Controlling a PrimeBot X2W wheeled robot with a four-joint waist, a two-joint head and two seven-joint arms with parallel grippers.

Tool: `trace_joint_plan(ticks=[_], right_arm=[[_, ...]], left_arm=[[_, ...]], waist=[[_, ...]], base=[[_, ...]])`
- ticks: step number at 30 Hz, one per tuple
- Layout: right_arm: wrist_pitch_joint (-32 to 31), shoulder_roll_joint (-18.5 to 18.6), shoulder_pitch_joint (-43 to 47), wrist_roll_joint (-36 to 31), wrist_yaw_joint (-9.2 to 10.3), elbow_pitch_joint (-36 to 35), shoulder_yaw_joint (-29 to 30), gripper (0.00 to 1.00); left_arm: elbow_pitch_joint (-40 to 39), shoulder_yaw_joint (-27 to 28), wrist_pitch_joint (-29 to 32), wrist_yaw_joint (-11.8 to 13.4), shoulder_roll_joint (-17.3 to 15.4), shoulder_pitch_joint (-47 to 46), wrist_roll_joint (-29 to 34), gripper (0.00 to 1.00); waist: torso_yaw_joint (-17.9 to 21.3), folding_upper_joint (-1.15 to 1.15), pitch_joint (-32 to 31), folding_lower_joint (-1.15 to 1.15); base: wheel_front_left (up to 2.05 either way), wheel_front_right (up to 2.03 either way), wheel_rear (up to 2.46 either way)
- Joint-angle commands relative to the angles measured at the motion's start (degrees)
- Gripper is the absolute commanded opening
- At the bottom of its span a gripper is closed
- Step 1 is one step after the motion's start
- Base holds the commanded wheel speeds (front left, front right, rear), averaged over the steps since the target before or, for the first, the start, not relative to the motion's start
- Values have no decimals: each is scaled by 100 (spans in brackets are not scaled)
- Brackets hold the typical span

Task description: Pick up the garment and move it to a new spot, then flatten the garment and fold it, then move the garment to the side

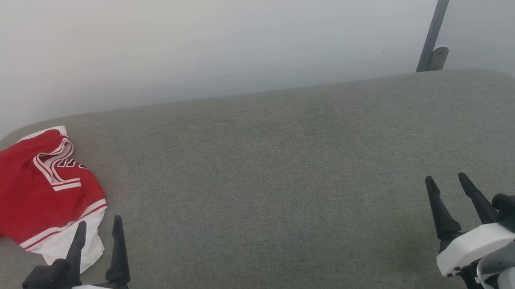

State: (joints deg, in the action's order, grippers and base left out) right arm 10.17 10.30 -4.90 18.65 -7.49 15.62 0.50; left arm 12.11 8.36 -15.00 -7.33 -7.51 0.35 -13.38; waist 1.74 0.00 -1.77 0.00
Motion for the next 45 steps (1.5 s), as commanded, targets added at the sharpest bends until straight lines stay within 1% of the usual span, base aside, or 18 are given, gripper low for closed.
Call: trace_joint_plan(ticks=[1, 6, 10, 13, 16, 23, 30, 36, 39, 45], right_arm=[[55, -18, -14, -25, 0, 21, 21, 100], [25, -26, -2, -8, 0, -15, -29, 100], [-25, 10, 1, 12, 0, -27, -122, 100], [-53, 39, -32, 23, 0, -37, -214, 100], [-100, 34, -91, 36, 0, -40, -359, 100], [-139, 14, -189, 85, 0, 45, -707, 100], [-79, -25, -229, 152, 0, 155, -895, 100], [-28, -38, -243, 152, 0, 246, -936, 100], [-10, -42, -245, 162, 0, 244, -944, 100], [-19, 14, -260, 177, 0, 223, -878, 100]], left_arm=[[28, -15, -24, -17, -22, -1, -40, 100], [212, 78, -24, -17, 26, -88, -214, 100], [355, 162, -23, -7, -11, -182, -293, 100], [460, 215, -23, 4, -73, -235, -317, 100], [565, 336, -18, 80, -89, -307, -423, 100], [627, 410, 24, 122, -213, -278, -501, 100], [546, 451, 109, 208, -214, -162, -586, 100], [467, 465, 292, 299, -151, -82, -666, 100], [472, 538, 425, 318, -113, -117, -833, 100], [483, 551, 654, 296, -241, -450, -993, 100]], waist=[[-6, 0, -4, 0], [-130, 0, -39, 0], [-278, 0, -76, 0], [-471, 0, -129, 0], [-677, 0, -187, 0], [-1199, 0, -312, 0], [-1560, 0, -384, 0], [-1713, 0, -383, 0], [-1729, 0, -359, 0], [-1617, 0, -221, 0]], base=[[0, 0, 0], [0, 0, 0], [0, 0, 0], [0, 0, 0], [0, 0, 0], [0, 0, 0], [0, 0, 0], [0, 0, 0], [0, 0, 0], [0, 0, 0]])
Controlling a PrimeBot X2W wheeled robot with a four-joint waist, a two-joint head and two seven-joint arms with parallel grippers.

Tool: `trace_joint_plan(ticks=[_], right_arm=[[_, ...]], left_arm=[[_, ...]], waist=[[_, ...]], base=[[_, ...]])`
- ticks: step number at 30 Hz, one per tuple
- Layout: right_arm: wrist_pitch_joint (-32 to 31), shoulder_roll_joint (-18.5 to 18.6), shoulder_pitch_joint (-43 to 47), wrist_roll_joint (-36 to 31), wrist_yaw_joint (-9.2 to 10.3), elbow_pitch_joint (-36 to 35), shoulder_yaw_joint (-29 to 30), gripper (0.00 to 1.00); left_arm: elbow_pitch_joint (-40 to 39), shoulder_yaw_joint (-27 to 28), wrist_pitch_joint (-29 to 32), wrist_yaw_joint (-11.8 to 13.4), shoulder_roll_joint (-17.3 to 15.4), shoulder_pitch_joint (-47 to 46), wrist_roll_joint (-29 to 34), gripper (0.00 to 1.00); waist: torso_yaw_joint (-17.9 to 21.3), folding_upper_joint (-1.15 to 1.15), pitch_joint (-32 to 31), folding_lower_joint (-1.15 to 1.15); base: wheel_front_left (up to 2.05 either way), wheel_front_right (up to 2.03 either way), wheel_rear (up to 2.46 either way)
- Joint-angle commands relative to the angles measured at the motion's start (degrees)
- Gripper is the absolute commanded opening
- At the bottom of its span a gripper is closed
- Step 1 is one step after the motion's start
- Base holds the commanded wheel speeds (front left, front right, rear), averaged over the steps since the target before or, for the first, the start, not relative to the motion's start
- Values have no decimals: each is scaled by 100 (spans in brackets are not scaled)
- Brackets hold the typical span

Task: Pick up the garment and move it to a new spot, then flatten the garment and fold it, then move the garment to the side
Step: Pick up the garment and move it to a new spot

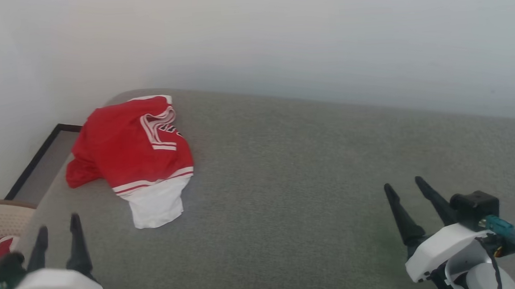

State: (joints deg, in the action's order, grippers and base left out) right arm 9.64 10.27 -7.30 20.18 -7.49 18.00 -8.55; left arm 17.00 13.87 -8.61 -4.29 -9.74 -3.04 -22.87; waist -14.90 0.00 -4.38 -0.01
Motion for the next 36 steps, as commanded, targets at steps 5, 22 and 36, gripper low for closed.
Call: trace_joint_plan(ticks=[5, 22, 36], right_arm=[[-24, 79, -53, -18, 0, -84, 90, 100], [-253, 275, -768, -181, 0, -860, 219, 100], [-343, 321, -1160, -279, 0, -1254, 256, 100]], left_arm=[[101, -51, 234, 10, -270, -536, 28, 100], [2041, -54, 984, -63, -1327, -3091, -222, 100], [4552, -572, 2979, 308, -1753, -4998, -10, 100]], waist=[[293, 0, 228, 1], [1423, 0, 2204, 1], [1616, 0, 3231, 1]], base=[[0, 0, 0], [0, 0, 0], [0, 0, 0]])
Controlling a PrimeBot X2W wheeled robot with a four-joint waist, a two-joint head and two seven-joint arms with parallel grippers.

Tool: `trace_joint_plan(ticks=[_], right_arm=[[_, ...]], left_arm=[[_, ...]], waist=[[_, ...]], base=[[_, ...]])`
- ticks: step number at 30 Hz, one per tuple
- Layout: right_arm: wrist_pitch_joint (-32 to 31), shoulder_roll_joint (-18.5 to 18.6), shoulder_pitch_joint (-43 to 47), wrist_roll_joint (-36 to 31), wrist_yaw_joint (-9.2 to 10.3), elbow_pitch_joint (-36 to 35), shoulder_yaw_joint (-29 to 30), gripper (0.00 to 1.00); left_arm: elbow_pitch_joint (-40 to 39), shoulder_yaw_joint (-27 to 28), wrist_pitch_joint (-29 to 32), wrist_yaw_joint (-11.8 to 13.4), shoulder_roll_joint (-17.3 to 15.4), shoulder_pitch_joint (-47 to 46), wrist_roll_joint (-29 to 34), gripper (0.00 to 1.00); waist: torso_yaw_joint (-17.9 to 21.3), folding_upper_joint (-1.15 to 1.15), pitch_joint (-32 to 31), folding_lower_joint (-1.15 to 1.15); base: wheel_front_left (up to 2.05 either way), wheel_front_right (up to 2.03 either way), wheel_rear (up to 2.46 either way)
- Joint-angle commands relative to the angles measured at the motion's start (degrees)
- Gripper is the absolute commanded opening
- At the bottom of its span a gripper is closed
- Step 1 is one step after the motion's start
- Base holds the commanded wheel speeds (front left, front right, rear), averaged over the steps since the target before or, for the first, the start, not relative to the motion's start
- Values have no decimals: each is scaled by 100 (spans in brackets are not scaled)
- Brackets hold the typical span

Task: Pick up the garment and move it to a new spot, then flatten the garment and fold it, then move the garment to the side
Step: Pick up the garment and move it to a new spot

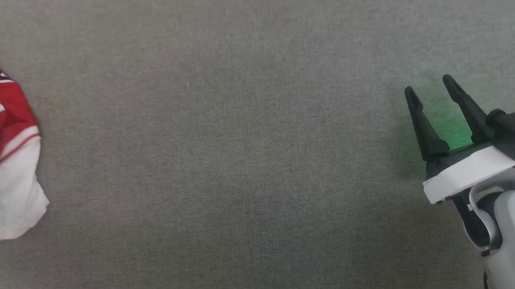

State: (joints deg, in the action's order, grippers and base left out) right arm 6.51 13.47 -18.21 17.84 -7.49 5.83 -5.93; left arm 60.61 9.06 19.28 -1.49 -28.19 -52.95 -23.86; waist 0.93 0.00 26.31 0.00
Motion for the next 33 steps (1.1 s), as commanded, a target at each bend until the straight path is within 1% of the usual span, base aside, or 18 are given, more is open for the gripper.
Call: trace_joint_plan(ticks=[1, 4, 7, 8, 9, 10, 17, 18, 22, 24, 27, 33], right_arm=[[-51, 2, -90, -51, 0, -72, -4, 100], [-88, -4, -111, -95, 0, -144, -7, 100], [-106, -9, -135, -94, 0, -178, -9, 100], [-120, -11, -150, -101, 0, -184, -7, 100], [-132, -14, -162, -105, 0, -185, -6, 100], [-128, -16, -175, -111, 0, -184, -2, 100], [-15, -6, -66, -110, 0, -62, 67, 100], [-15, -6, -66, -110, 0, -62, 67, 100], [22, -31, 45, -69, 0, 35, 127, 100], [40, -32, 96, -63, 0, 71, 161, 100], [37, -62, 176, -56, 0, 102, 173, 100], [73, -121, 307, -38, 0, 154, 218, 100]], left_arm=[[336, -143, 341, 49, 131, -55, 104, 100], [690, -286, 631, 131, 227, -162, 199, 100], [870, -335, 546, 126, 304, -248, 194, 100], [900, -369, 477, 100, 314, -275, 222, 96], [887, -360, 322, 56, 312, -305, 203, 10], [855, -314, 223, 37, 245, -419, 138, 0], [703, -371, -709, -199, -92, -758, 181, 0], [703, -371, -709, -199, -92, -758, 181, 0], [517, -454, -1076, -390, -169, -943, 196, 0], [411, -560, -1199, -439, -179, -1001, 259, 0], [212, -689, -1301, -493, -228, -1121, 323, 0], [-307, -977, -1128, -559, -294, -1227, 418, 0]], waist=[[27, 0, 204, 0], [10, 0, 278, 0], [-9, 0, 308, 0], [-15, 0, 307, 0], [-23, 0, 296, 0], [-33, 0, 271, 0], [-123, 0, -139, 0], [-123, 0, -139, 0], [-212, 0, -489, 0], [-279, 0, -667, 0], [-352, 0, -895, 0], [-454, 0, -1301, 0]], base=[[0, 0, 0], [0, 0, 0], [0, 0, 0], [0, 0, 0], [0, 0, 0], [0, 0, 0], [0, 0, 0], [0, 0, 0], [0, 0, 0], [0, 0, 0], [0, 0, 0], [0, 0, 0]])
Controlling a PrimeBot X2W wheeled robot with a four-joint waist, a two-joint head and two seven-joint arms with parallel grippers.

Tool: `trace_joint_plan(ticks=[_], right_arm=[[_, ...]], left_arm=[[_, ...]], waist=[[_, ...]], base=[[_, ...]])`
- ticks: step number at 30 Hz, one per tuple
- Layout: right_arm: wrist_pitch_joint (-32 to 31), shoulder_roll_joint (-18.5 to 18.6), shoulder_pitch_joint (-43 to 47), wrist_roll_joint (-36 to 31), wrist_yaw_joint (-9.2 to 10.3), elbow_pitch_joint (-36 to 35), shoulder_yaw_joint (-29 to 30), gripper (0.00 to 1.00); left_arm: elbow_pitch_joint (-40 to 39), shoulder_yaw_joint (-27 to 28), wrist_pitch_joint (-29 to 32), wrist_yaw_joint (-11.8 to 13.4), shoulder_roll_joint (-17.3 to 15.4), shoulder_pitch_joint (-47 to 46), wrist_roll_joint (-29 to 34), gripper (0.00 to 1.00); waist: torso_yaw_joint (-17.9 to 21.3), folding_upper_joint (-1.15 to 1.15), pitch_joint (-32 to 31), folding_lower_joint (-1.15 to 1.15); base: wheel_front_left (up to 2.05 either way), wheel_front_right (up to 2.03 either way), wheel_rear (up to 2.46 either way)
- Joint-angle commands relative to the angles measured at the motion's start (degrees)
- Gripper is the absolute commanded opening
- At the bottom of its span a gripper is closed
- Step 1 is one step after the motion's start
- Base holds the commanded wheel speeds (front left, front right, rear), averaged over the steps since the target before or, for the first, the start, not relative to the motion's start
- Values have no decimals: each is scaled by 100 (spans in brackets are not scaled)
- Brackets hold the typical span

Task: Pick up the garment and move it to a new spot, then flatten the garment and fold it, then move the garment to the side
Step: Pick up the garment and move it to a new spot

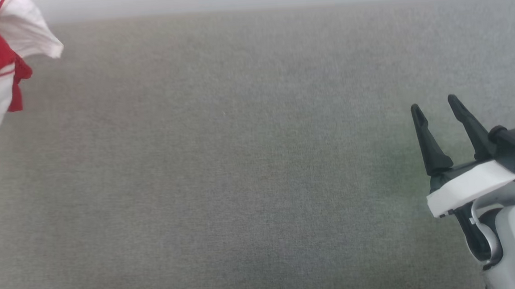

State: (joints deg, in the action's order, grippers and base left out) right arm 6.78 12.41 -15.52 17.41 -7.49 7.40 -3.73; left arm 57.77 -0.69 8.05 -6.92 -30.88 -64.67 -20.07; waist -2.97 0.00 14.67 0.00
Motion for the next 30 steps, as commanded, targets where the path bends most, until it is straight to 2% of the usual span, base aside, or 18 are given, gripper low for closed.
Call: trace_joint_plan(ticks=[1, 8, 12, 22, 26, 30], right_arm=[[46, -26, 56, 5, 0, 2, 7, 100], [73, -69, 145, 25, 0, 11, 82, 100], [70, -62, 173, 17, 0, -10, 124, 100], [142, -18, 168, 27, 0, 49, 371, 100], [201, -37, 182, 13, 0, 96, 489, 100], [245, -73, 171, 10, 0, 129, 555, 100]], left_arm=[[-144, -38, 42, -22, -34, -67, 39, 0], [-1318, -220, 636, -40, -29, 224, -110, 0], [-2279, -219, 1157, 82, -4, 602, -233, 0], [-4786, -137, 2353, 550, 13, 1886, -520, 0], [-5406, -191, 2631, 668, 80, 2248, -610, 0], [-5728, -285, 2775, 684, 164, 2451, -672, 0]], waist=[[-74, 0, -198, 0], [-57, 0, -529, 0], [48, 0, -614, 0], [610, 0, -559, 0], [881, 0, -485, 0], [1100, 0, -420, 0]], base=[[0, 0, 0], [0, 0, 0], [0, 0, 0], [0, 0, 0], [0, 0, 0], [0, 0, 0]])
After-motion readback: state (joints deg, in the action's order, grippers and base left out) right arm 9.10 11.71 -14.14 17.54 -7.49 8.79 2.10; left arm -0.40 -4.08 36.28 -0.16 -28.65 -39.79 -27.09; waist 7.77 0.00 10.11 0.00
